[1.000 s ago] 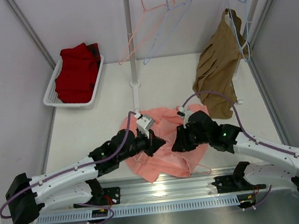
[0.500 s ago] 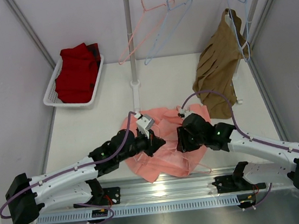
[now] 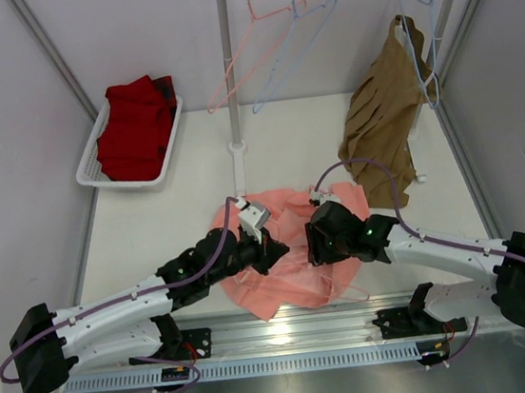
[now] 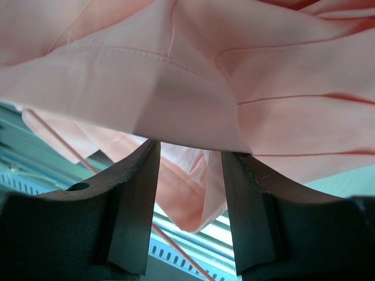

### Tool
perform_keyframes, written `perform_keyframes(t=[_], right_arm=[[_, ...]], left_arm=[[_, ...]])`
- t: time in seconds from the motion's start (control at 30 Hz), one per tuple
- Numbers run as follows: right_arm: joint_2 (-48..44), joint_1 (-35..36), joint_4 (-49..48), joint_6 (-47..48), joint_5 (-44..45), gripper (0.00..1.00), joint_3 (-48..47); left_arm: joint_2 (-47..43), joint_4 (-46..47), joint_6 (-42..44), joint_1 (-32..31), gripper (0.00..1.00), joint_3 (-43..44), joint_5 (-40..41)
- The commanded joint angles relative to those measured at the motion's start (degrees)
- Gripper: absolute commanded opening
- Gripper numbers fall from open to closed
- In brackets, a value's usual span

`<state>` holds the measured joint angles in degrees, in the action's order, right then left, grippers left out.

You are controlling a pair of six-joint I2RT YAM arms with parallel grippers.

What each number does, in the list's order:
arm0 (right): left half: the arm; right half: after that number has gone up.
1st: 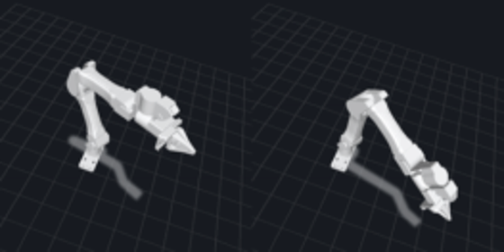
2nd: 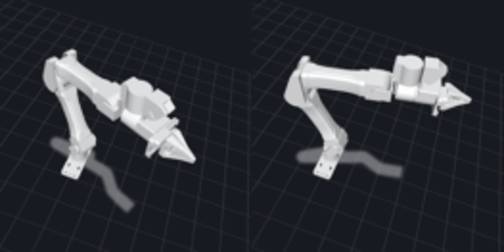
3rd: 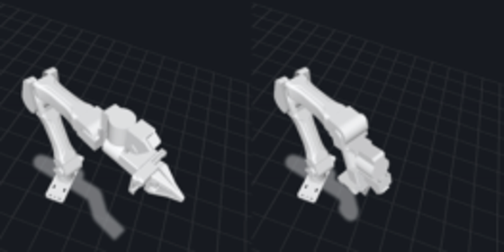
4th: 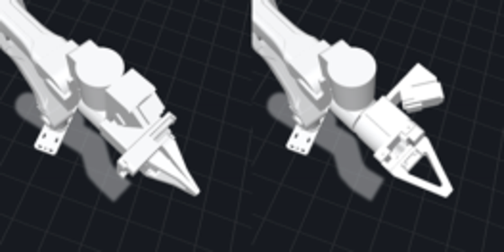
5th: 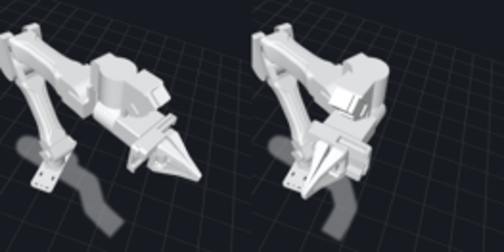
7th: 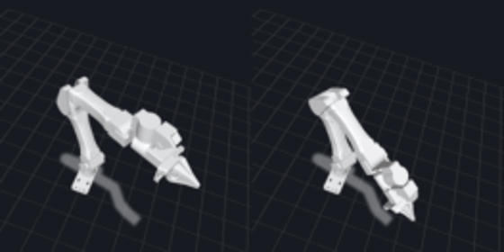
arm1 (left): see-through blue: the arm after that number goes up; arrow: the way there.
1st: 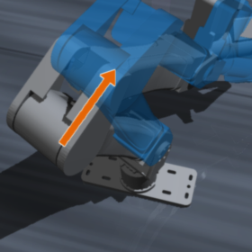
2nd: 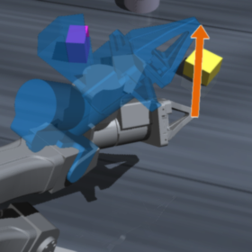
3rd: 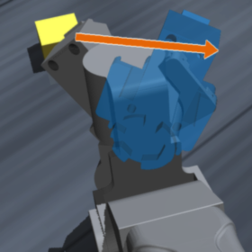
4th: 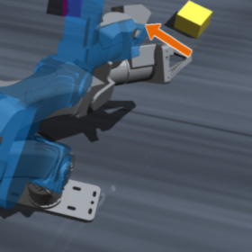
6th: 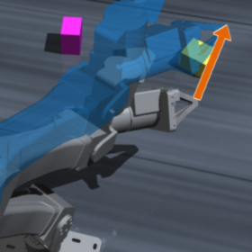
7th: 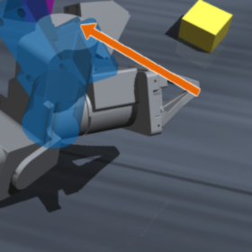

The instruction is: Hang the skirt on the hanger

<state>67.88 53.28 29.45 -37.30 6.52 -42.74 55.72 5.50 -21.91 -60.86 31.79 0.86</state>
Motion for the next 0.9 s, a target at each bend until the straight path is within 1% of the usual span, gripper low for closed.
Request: perform_keyframes(t=[0.0,0.1,0.33,0.4,0.47,0.53,0.67,0.8,0.87], right_arm=[[2.0,0.2,-4.5,-0.8,3.7,0.52,0.5],[3.5,0.2,-5.4,-1.5,5.0,0.5,0.6],[5.0,0.2,-3.7,-4.1,8.5,0.36,-0.1],[4.7,0.5,-4.4,-4.4,7.7,0.36,-0.1],[4.5,0.7,-5.3,-4.8,6.6,0.38,0.1],[4.5,1.3,-6.5,-5.1,5.9,0.38,0.4],[5.1,2.4,-7.9,-5.6,4.6,0.35,1.0],[3.4,3.8,-8.9,-6.2,4.3,0.31,1.5],[3.1,4.3,-8.7,-6.4,4.3,0.31,1.8]], left_arm=[[-0.4,2.4,1.3,-0.2,0.0,-0.1,1.3],[-0.6,2.1,1.3,-0.2,0.0,-0.1,2.7],[-1.7,1.3,1.1,-0.2,0.0,-0.1,4.9],[-1.8,1.9,0.9,-0.2,0.0,-0.4,4.7],[-1.8,2.8,0.8,-0.2,0.0,-0.9,4.1],[-1.8,3.3,0.8,-0.2,0.0,-1.0,3.7],[-1.7,3.2,1.0,-0.2,0.0,-0.9,3.6],[-1.8,2.9,1.1,-0.2,0.0,-0.8,3.7],[-1.8,2.9,1.1,-0.2,0.0,-0.8,3.6]])
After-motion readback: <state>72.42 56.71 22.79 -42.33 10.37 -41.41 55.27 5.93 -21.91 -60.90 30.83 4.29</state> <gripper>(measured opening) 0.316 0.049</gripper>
